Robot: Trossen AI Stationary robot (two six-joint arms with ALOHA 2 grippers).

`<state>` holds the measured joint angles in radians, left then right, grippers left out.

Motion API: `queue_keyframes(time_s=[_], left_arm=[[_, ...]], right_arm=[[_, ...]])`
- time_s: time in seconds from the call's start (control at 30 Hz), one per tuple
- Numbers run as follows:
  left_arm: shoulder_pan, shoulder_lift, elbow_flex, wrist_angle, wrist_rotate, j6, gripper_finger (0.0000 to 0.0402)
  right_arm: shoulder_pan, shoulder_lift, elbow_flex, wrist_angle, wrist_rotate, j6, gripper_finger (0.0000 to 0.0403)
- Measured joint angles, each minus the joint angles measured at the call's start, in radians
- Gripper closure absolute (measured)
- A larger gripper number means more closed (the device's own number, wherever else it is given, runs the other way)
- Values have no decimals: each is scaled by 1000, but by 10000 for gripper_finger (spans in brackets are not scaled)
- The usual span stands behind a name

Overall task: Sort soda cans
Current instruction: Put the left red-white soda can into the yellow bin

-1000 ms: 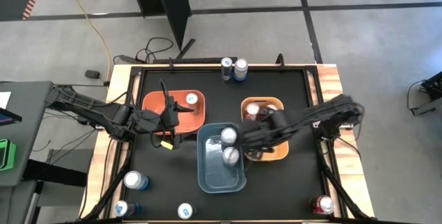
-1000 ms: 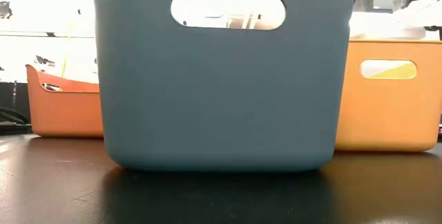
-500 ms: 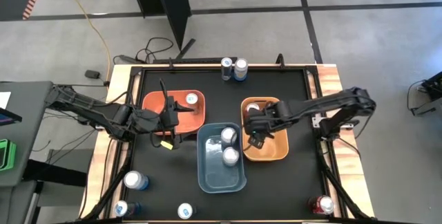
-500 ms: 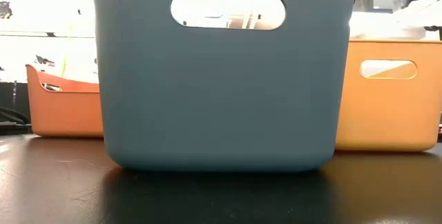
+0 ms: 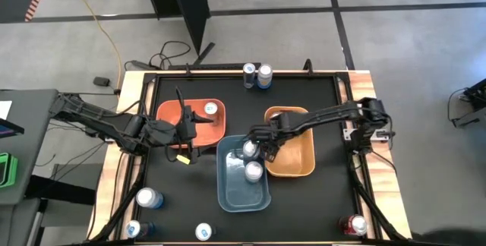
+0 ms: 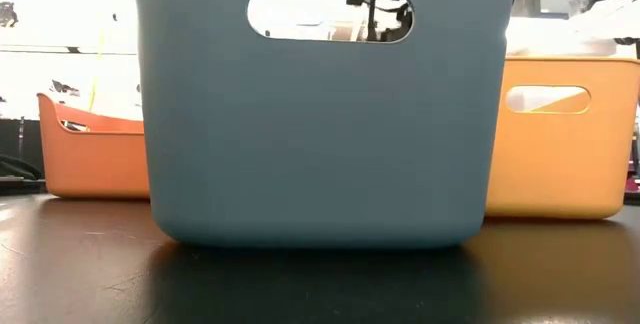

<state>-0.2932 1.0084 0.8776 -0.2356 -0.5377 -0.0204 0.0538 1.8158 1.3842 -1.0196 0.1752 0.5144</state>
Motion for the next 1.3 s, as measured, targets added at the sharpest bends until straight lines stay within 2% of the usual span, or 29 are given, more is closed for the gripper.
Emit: queue_keyframes(time_s=[0.27, 1.0, 1.1, 1.3], left_arm=[[0, 0, 0, 0, 0, 1, 36], [0, 0, 0, -5, 0, -10, 36], [0, 0, 0, -6, 0, -10, 36], [0, 0, 0, -8, 0, -10, 36]], right_arm=[[-11, 34, 4, 43, -5, -72, 96], [-9, -5, 2, 32, 10, -112, 88], [-9, -5, 12, 17, 10, -120, 71], [-9, -7, 34, 0, 18, -135, 12]])
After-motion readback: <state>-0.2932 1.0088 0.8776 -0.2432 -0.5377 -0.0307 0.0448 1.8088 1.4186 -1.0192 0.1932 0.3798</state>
